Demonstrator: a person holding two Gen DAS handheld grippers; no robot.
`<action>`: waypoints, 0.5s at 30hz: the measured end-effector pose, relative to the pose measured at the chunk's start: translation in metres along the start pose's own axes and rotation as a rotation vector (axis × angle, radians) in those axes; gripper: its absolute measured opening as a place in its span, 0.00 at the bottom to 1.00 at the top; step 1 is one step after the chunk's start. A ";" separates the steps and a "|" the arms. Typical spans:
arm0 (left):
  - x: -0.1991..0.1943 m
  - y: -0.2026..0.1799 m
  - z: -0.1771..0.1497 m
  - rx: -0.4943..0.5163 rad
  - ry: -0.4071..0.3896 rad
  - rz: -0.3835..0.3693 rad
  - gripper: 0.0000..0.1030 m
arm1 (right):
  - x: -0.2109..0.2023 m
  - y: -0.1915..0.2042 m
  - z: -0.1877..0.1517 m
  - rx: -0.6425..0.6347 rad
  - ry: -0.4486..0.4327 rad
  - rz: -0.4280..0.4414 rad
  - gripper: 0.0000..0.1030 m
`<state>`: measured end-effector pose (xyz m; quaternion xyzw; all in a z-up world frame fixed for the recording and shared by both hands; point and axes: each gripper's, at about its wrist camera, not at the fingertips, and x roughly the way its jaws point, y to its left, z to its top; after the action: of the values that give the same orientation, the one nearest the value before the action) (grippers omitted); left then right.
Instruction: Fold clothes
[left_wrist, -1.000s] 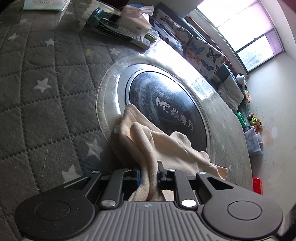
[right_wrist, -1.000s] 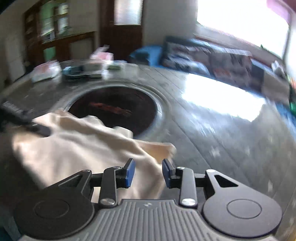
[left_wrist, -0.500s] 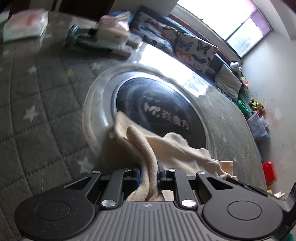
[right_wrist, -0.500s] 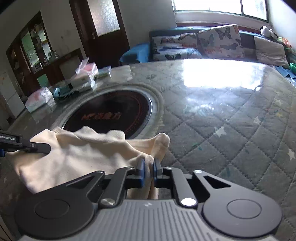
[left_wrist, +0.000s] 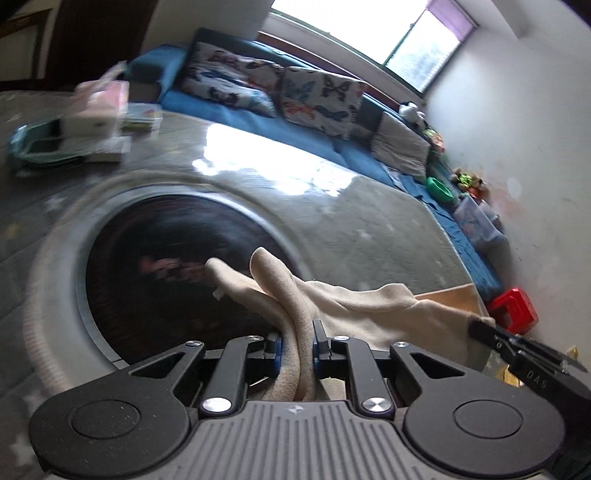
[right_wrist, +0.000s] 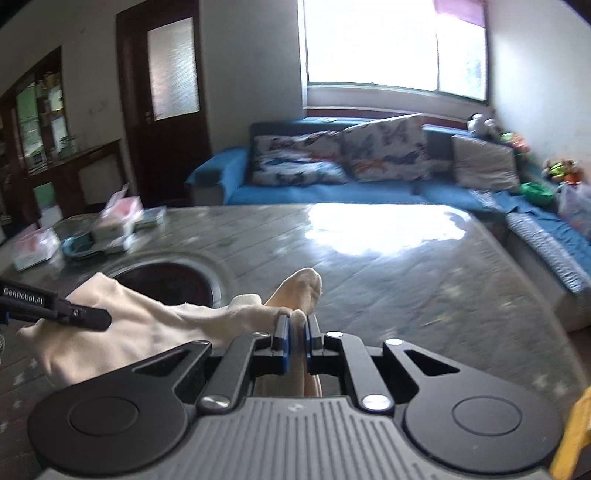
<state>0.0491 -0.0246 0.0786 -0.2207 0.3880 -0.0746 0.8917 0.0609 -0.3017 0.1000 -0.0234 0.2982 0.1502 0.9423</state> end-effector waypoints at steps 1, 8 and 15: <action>0.005 -0.008 0.002 0.008 0.001 -0.006 0.15 | -0.002 -0.006 0.003 0.002 -0.008 -0.017 0.07; 0.039 -0.053 0.008 0.055 0.015 -0.038 0.15 | -0.003 -0.045 0.007 0.032 -0.020 -0.127 0.07; 0.069 -0.081 0.000 0.132 0.035 -0.034 0.15 | 0.013 -0.076 -0.006 0.078 0.018 -0.202 0.07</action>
<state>0.0997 -0.1179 0.0693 -0.1665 0.3939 -0.1190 0.8961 0.0904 -0.3715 0.0838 -0.0182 0.3084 0.0424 0.9501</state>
